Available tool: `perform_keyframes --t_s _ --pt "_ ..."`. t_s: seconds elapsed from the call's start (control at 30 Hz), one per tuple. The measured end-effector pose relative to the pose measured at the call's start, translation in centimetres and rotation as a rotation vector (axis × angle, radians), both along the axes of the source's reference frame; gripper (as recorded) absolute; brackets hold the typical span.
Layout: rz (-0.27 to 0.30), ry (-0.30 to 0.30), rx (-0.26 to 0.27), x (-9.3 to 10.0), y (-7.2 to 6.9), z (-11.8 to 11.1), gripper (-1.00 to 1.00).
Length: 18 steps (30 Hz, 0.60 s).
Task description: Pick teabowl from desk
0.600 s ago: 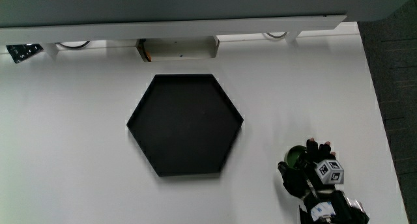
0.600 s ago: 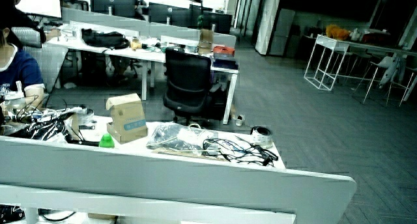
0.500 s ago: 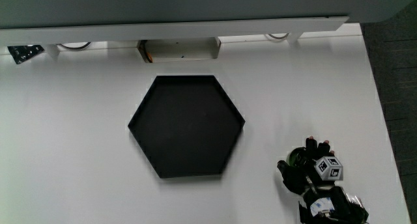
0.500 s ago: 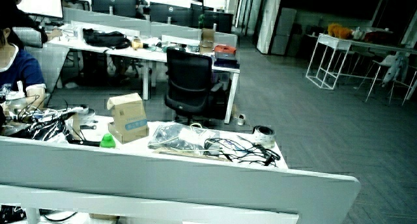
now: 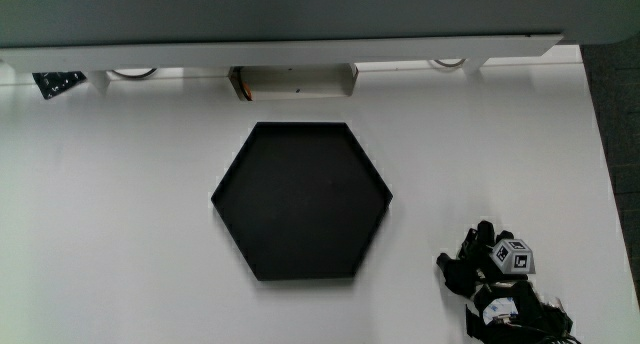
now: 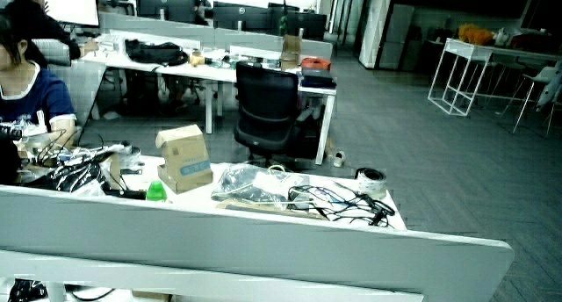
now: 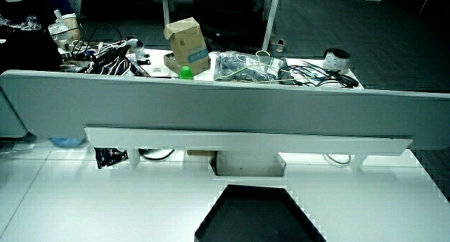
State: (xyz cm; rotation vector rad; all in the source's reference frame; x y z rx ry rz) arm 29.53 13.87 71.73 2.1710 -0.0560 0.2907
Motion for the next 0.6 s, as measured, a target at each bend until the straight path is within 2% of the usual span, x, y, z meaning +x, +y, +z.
perform_keyframes --t_s 0.07,0.1,0.13,0.2,0.23,0.27,0.3,0.4,0.43,0.47,0.5,0.57,0.6 --pt "-0.008 0.012 -0.011 -0.3 -0.6 0.1 0.0" --pt "-0.011 -0.05 -0.098 -1.0 -1.2 -0.9 0.0" --pt "-0.024 0.004 -0.044 -0.5 -1.2 0.0 0.0" --pt "-0.036 0.03 -0.054 -0.2 -1.7 0.4 0.0" --pt "-0.041 0.003 -0.085 -0.3 -1.9 0.0 0.0" --pt "-0.05 0.038 -0.09 -0.2 -2.1 0.2 0.0" --pt "-0.046 0.036 -0.112 -0.3 -2.3 -0.1 0.0" --pt "-0.069 0.059 -0.161 0.1 -1.9 0.5 0.0" --pt "-0.065 0.069 -0.159 0.4 -1.6 0.9 0.0" --pt "-0.063 0.059 -0.197 0.3 -1.4 0.8 0.06" --pt "-0.079 0.054 -0.213 0.5 -1.3 1.2 0.12" --pt "-0.086 0.045 -0.228 0.7 -1.2 1.7 0.25" --pt "-0.084 0.057 -0.217 1.0 -1.2 1.8 0.31"
